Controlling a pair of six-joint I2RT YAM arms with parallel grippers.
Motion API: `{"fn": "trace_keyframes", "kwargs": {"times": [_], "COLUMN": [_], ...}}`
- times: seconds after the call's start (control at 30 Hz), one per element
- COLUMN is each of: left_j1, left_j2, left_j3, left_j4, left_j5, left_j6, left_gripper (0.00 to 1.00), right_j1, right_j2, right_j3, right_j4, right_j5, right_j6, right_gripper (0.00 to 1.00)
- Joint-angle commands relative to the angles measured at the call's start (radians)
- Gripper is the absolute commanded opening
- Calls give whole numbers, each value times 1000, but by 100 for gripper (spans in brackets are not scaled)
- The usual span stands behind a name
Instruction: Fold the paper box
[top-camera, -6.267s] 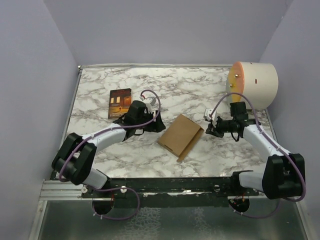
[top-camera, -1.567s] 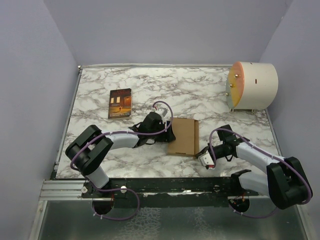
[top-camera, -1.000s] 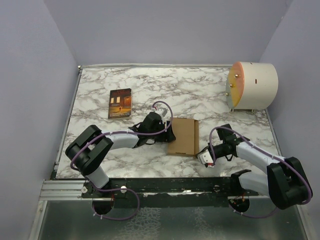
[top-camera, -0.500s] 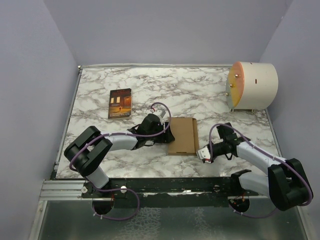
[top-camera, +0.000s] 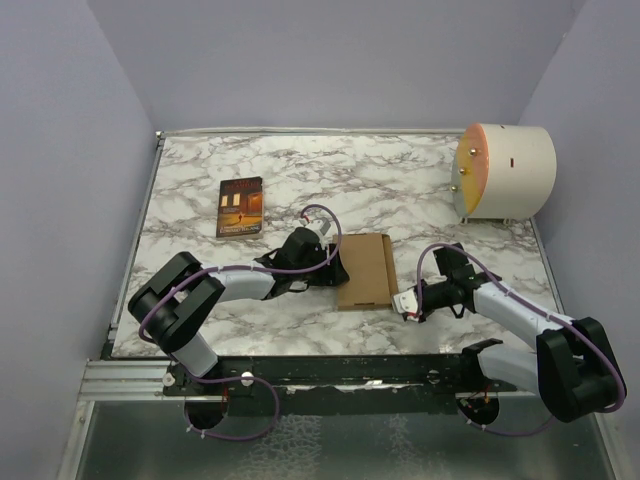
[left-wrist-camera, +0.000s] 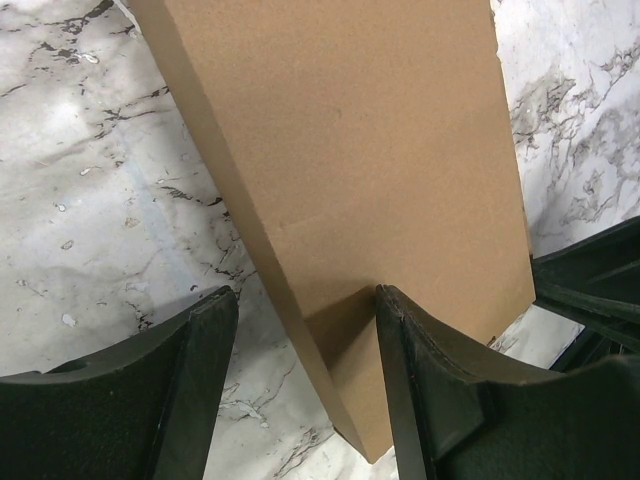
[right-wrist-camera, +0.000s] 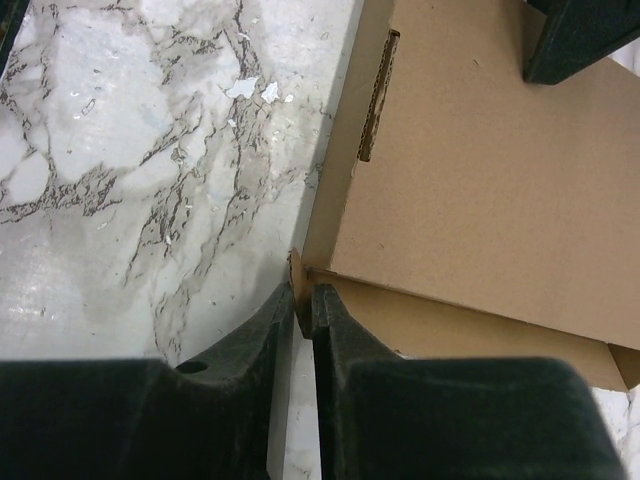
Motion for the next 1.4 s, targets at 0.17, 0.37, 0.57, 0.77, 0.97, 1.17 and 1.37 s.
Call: {"fn": "trace_keyframes", "kwargs": {"times": [0.17,0.37,0.57,0.77,0.97,1.17,1.37], "left_j1": [2,2,3,5,6,6,6], "left_j2": [18,19,15,13,16,18,18], "left_j3": [-7,-14,-29,-38,-34,-29,-31], "left_j4": [-58,-58,-55,-50,-42,-39,-41], "left_j5": [6,6,4,5,13,19,19], "left_j6": [-5,-7,-10,-10,-15,-19,-19], "left_gripper": [60,60,60,60,60,60,60], "right_j1": [6,6,6,5,5,6,5], "right_j2": [-13,-18,-12,8,-4,-17,-21], "right_j3": [13,9,6,20,21,20,17], "right_j4": [1,10,36,37,2,-9,12], "right_j5": [-8,-6,34,50,30,7,8], "right_j6": [-33,-23,36,67,29,4,26], "right_gripper": [15,12,11,11,15,16,12]}}
